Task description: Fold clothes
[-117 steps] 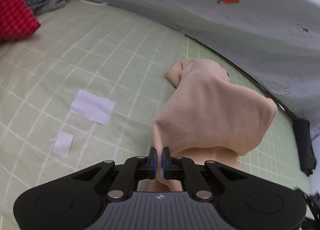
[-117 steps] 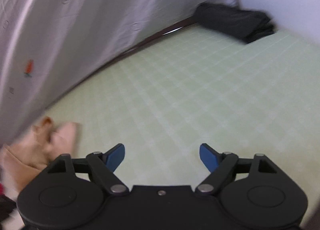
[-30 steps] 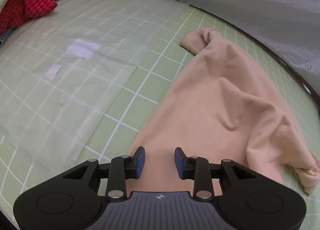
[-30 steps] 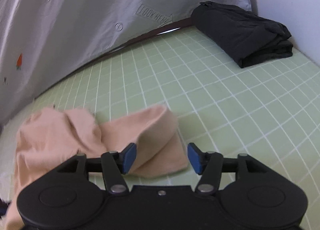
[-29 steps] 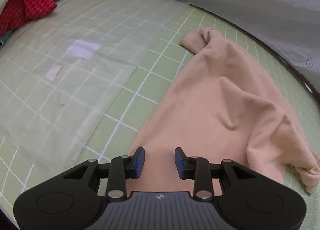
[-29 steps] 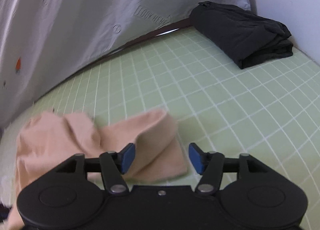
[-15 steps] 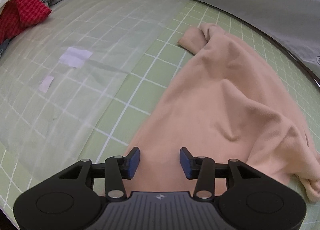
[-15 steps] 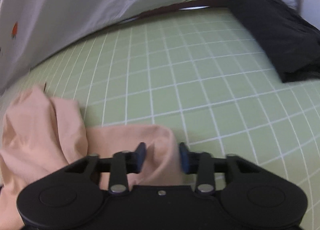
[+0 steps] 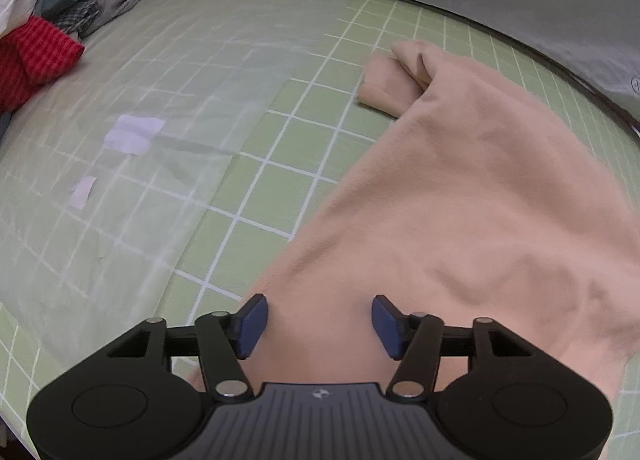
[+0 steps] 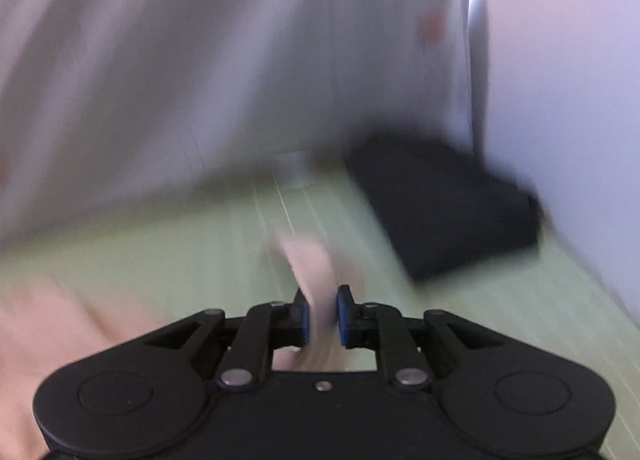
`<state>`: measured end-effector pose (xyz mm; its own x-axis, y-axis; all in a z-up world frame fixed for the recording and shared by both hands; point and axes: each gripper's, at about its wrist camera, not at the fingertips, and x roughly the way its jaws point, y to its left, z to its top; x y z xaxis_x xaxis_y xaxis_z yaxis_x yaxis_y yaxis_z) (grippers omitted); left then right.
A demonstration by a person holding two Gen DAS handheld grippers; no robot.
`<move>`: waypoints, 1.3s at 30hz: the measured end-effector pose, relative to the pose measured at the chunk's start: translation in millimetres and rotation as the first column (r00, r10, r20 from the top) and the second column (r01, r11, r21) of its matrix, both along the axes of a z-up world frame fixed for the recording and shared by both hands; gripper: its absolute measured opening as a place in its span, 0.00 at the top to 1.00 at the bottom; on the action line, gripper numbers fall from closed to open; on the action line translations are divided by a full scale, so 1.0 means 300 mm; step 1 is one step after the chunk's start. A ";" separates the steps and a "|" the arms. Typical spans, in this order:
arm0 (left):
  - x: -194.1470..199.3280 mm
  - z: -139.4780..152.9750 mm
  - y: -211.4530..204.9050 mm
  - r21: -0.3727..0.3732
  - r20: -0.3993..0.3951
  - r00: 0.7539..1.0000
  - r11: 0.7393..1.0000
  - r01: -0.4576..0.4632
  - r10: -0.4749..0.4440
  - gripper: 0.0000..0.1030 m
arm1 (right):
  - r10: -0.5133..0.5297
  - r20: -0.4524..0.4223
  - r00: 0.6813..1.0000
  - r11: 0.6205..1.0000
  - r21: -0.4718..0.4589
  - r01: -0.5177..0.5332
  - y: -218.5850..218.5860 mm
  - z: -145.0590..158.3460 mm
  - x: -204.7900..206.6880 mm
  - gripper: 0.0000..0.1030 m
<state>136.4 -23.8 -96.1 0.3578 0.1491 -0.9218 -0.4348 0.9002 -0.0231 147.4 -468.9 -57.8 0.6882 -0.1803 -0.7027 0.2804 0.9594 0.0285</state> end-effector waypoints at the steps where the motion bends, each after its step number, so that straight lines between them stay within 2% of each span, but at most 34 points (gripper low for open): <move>1: 0.001 -0.002 -0.004 0.007 -0.004 1.000 1.000 0.006 -0.006 0.42 | -0.018 -0.033 0.999 0.999 0.031 0.020 -0.015 -0.029 -0.008 0.85; 2: 0.003 -0.003 -0.008 0.014 -0.007 1.000 1.000 0.011 -0.011 0.42 | -0.031 -0.044 0.999 0.997 0.065 0.034 -0.027 -0.049 -0.021 0.81; 3: 0.001 -0.004 -0.011 0.016 -0.008 1.000 1.000 0.011 -0.011 0.41 | -0.038 -0.047 0.998 0.997 0.063 0.041 -0.030 -0.055 -0.027 0.72; 5: 0.003 -0.007 -0.019 0.021 -0.011 1.000 1.000 0.015 -0.015 0.37 | -0.039 -0.043 0.998 0.999 0.029 0.041 -0.026 -0.053 -0.024 0.57; 6: 0.006 -0.008 -0.023 0.025 -0.015 1.000 0.999 0.020 -0.020 0.37 | -0.032 -0.040 0.999 0.999 0.016 0.033 -0.026 -0.054 -0.013 0.53; 10: 0.016 -0.010 -0.028 0.025 -0.028 1.000 1.000 0.015 -0.014 0.34 | -0.018 -0.045 0.999 0.999 0.027 0.019 -0.067 -0.063 0.076 0.48; 14: 0.020 -0.009 -0.035 0.025 -0.032 0.999 1.000 0.010 -0.009 0.31 | -0.001 -0.060 0.998 1.000 0.002 0.001 -0.091 -0.081 0.196 0.39; 16: 0.025 -0.011 -0.037 0.025 -0.034 0.999 1.000 0.008 -0.007 0.29 | 0.000 -0.099 0.995 1.000 -0.018 -0.002 -0.110 -0.105 0.252 0.53; 17: 0.026 -0.013 -0.036 0.024 -0.033 0.999 1.000 0.006 -0.005 0.29 | 0.001 -0.107 0.994 1.000 -0.015 -0.003 -0.123 -0.112 0.270 0.77; 18: 0.027 -0.013 -0.038 0.024 -0.033 0.999 1.000 0.002 -0.001 0.28 | -0.009 -0.088 0.996 1.000 0.004 0.009 -0.143 -0.105 0.271 0.93; 20: 0.026 -0.015 -0.041 0.025 -0.031 1.000 1.000 -0.003 0.004 0.27 | -0.049 -0.013 0.999 0.998 0.045 0.050 -0.186 -0.068 0.249 0.94; 22: 0.025 -0.016 -0.044 0.027 -0.029 1.000 1.000 -0.006 0.007 0.27 | -0.100 0.118 0.988 0.994 0.063 0.093 -0.232 0.007 0.189 0.94; 24: 0.025 -0.018 -0.046 0.028 -0.027 1.000 1.000 -0.008 0.008 0.27 | -0.144 0.253 0.957 0.989 0.081 0.128 -0.278 0.089 0.107 0.94; 26: 0.024 -0.018 -0.051 0.029 -0.025 1.000 0.999 -0.013 0.014 0.27 | -0.185 0.326 0.927 0.982 0.089 0.165 -0.314 0.145 0.033 0.94; 28: 0.025 -0.020 -0.051 0.030 -0.024 1.000 0.999 -0.018 0.019 0.26 | -0.233 0.301 0.925 0.972 0.085 0.217 -0.338 0.124 -0.014 0.92; 30: 0.026 -0.021 -0.052 0.031 -0.023 0.999 0.999 -0.022 0.023 0.25 | -0.312 0.194 0.930 0.950 0.070 0.304 -0.365 0.042 -0.039 0.76; 31: 0.028 -0.020 -0.051 0.031 -0.023 0.999 0.999 -0.021 0.022 0.24 | -0.356 0.142 0.924 0.934 0.069 0.349 -0.381 0.009 -0.053 0.74; 33: 0.026 -0.019 -0.051 0.032 -0.022 0.999 0.999 -0.023 0.023 0.24 | -0.441 0.049 0.896 0.896 0.072 0.437 -0.413 -0.044 -0.085 0.73; 35: 0.024 -0.019 -0.052 0.032 -0.022 0.999 0.999 -0.024 0.025 0.24 | -0.520 -0.044 0.853 0.851 0.066 0.522 -0.445 -0.096 -0.117 0.70; 37: 0.027 -0.018 -0.052 0.032 -0.025 0.999 0.999 -0.025 0.026 0.23 | -0.547 -0.024 0.837 0.836 0.024 0.548 -0.450 -0.081 -0.135 0.62; 39: 0.029 -0.018 -0.052 0.031 -0.029 0.999 0.999 -0.026 0.027 0.23 | -0.537 0.028 0.843 0.844 0.012 0.536 -0.441 -0.048 -0.134 0.60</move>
<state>145.1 -39.3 -101.4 0.3263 0.1864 -0.9267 -0.4588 0.8884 0.0171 107.3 -601.1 -72.3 0.5051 -0.5250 -0.6850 0.7503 0.6593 0.0480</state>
